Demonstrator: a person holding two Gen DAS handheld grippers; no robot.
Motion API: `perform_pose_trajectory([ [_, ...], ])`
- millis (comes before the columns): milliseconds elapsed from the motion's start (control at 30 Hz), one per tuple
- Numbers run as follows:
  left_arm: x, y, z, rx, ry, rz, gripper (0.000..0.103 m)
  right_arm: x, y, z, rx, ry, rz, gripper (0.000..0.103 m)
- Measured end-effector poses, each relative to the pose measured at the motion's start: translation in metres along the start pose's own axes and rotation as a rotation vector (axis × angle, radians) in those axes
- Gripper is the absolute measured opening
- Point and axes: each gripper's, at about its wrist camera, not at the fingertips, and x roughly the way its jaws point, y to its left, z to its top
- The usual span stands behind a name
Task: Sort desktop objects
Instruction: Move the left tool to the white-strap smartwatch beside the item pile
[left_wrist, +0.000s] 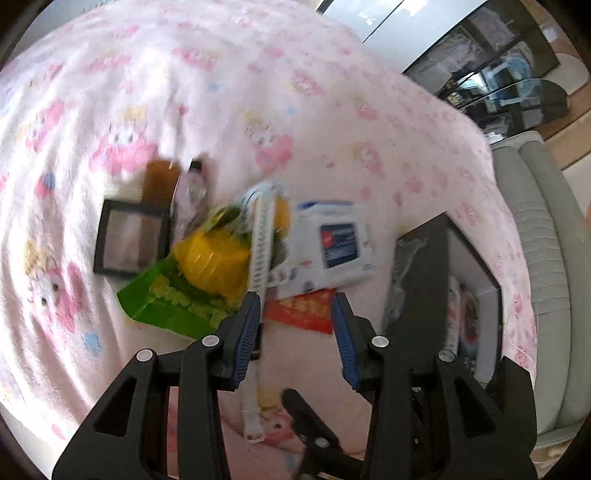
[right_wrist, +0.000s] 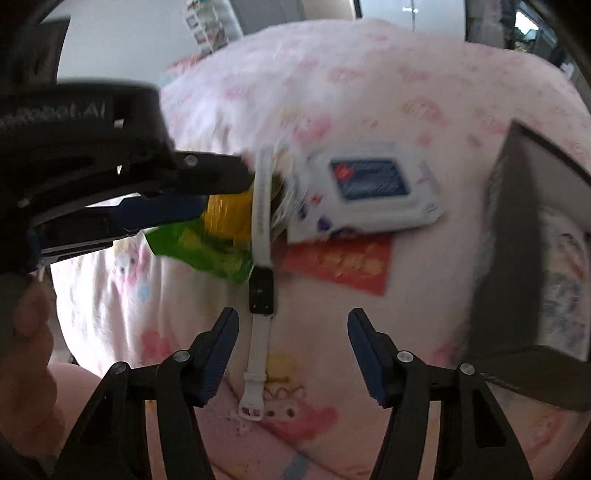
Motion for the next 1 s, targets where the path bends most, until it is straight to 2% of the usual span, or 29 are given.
perform_pose_trajectory([
  [100,0.02,0.021,0.001,-0.072,0.073,-0.023,0.039,0.025,0.002,0.002,-0.002,0.041,0.003,0.058],
  [300,0.03,0.032,0.007,-0.134,0.079,-0.033,0.038,0.061,-0.007,0.001,0.018,0.09,0.016,0.058],
  [367,0.036,0.032,0.008,-0.14,0.098,-0.054,0.038,0.062,-0.01,-0.002,0.005,0.081,0.019,0.05],
  [433,0.039,0.03,0.007,-0.131,0.108,-0.051,0.038,0.06,-0.013,-0.004,-0.003,0.075,0.008,0.028],
  [467,0.04,0.029,0.006,-0.126,0.113,-0.048,0.038,0.058,-0.014,-0.005,-0.006,0.072,0.004,0.023],
  [500,0.042,0.028,0.006,-0.121,0.117,-0.045,0.038,0.054,-0.014,-0.006,-0.009,0.065,-0.001,0.013],
  [533,0.042,0.027,0.005,-0.116,0.122,-0.049,0.038,0.047,-0.013,-0.007,-0.013,0.055,-0.006,0.01],
  [633,0.041,0.023,0.002,-0.099,0.13,-0.064,0.038,0.022,-0.006,-0.015,-0.055,-0.005,-0.04,0.008],
  [767,0.042,0.019,0.0,-0.086,0.127,-0.057,0.038,-0.003,-0.022,-0.026,-0.028,-0.038,-0.041,0.008],
  [900,0.047,0.017,-0.003,-0.087,0.153,-0.058,0.038,-0.023,-0.05,-0.04,0.011,-0.05,-0.077,0.008],
  [1000,0.057,0.009,-0.008,-0.064,0.186,-0.044,0.038,-0.027,-0.063,-0.053,0.008,-0.016,-0.087,0.008],
])
